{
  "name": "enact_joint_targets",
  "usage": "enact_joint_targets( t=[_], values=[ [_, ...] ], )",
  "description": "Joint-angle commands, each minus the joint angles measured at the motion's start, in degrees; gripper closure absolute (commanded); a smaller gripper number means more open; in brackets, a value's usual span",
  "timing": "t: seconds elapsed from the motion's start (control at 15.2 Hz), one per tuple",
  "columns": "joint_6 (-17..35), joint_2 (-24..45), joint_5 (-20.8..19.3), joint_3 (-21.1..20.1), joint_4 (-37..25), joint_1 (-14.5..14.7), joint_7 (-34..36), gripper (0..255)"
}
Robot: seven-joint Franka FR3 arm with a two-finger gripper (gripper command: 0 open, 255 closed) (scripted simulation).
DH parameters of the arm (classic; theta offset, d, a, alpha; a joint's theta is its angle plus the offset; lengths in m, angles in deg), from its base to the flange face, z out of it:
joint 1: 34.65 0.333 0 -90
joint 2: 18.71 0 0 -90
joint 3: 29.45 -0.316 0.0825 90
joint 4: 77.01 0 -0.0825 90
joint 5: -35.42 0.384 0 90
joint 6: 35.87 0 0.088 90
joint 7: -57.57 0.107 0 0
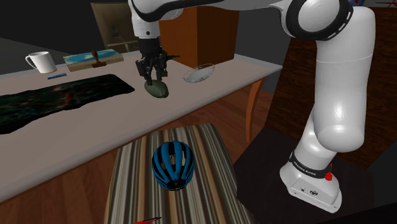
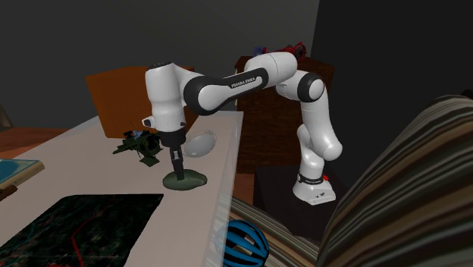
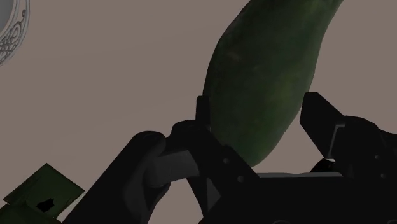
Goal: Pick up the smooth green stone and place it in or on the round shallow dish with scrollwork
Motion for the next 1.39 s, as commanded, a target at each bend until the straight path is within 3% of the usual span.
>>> enact_joint_targets(
  t=[0.0,0.66,0.73,0.86,0.92,1.32],
  values=[
    [-0.2,0.7,0.1,-0.1,0.0,0.2,0.0,255],
    [-5.6,0.8,0.0,-0.2,-5.6,0.4,0.3,255],
    [-5.6,0.8,0.0,-0.2,-5.6,0.4,0.3,0],
    [6.6,-9.1,-1.1,0.4,11.2,1.2,9.7,0],
    [10.7,-12.2,-2.1,0.4,16.6,1.7,13.9,0],
    [15.1,-11.3,-2.3,0.4,20.1,1.7,14.1,0]
  ],
)
